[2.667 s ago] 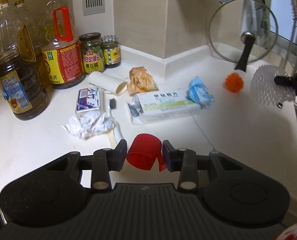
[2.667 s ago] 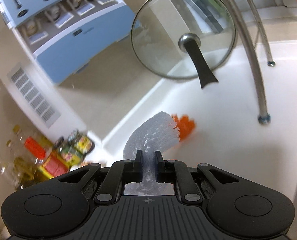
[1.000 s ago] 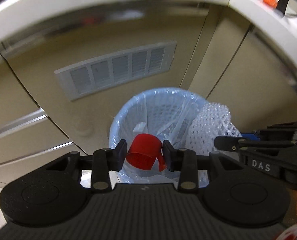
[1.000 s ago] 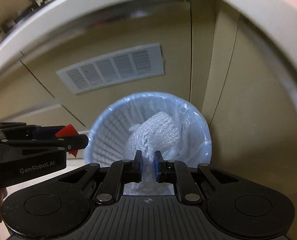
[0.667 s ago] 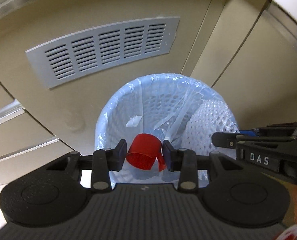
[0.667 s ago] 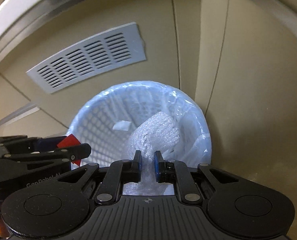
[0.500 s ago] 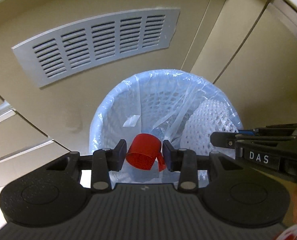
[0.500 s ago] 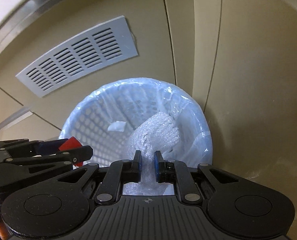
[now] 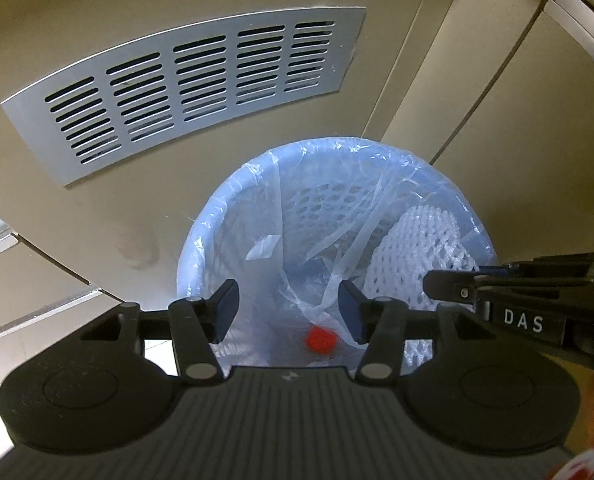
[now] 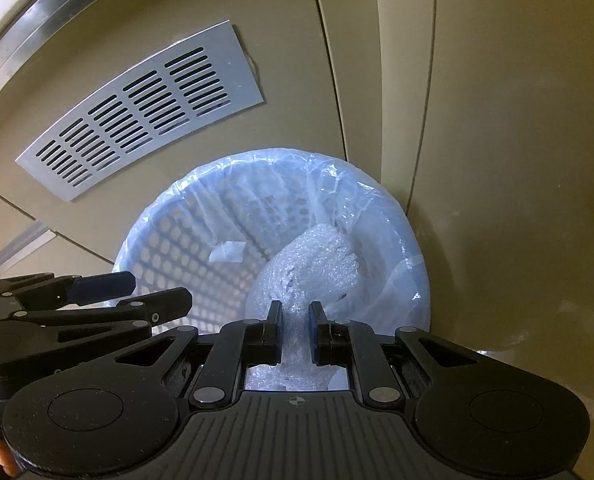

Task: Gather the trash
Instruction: 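Open left tool to drop red cup while right tool releases foam net into bin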

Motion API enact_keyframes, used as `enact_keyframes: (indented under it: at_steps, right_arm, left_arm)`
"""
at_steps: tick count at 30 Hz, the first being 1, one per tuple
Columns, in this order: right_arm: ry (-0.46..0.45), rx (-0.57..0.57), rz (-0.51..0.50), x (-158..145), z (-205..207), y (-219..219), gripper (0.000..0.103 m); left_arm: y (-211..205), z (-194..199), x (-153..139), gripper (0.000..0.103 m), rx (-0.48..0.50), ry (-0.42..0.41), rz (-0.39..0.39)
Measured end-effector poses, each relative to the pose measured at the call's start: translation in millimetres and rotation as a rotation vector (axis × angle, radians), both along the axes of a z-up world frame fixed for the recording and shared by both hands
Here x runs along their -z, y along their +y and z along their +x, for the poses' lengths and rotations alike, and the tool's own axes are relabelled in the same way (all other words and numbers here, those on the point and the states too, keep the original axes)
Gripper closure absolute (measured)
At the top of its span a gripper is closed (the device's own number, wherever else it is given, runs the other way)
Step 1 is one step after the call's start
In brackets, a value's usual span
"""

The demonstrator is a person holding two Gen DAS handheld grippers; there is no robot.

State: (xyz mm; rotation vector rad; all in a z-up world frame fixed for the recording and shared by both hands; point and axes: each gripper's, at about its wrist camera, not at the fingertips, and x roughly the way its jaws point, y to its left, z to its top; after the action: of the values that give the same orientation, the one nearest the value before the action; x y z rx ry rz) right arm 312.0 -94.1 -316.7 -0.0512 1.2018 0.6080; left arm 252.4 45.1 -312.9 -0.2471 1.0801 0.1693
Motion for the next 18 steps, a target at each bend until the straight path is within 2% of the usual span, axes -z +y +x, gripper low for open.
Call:
enact_keyframes:
  at_steps: [7, 8, 10, 11, 12, 14, 18]
  right_arm:
    - [0.012, -0.017, -0.013, 2, -1, 1, 0.091]
    - [0.014, -0.019, -0.013, 2, -1, 1, 0.088]
    - [0.011, -0.023, -0.013, 2, -2, 2, 0.075]
    - [0.007, -0.023, -0.012, 1, -2, 1, 0.064]
    - [0.002, -0.022, -0.006, 0, -3, 1, 0.06]
    - [-0.001, -0.021, -0.003, -2, -3, 0, 0.059]
    - [0.001, -0.015, 0.002, -8, -3, 0, 0.057]
  left_arm:
    - [4, -4, -6, 0.052, -0.002, -0.005, -0.005]
    - [4, -5, -7, 0.052, -0.003, -0.006, -0.004]
    - [5, -6, -9, 0.052, -0.006, -0.009, -0.005]
    - [5, -7, -10, 0.051, -0.009, -0.01, -0.005]
    - [5, -7, -11, 0.051, -0.011, -0.01, -0.004]
    - [5, -9, -14, 0.047, -0.017, -0.011, -0.001]
    - [6, -14, -20, 0.046, -0.023, -0.02, 0.006]
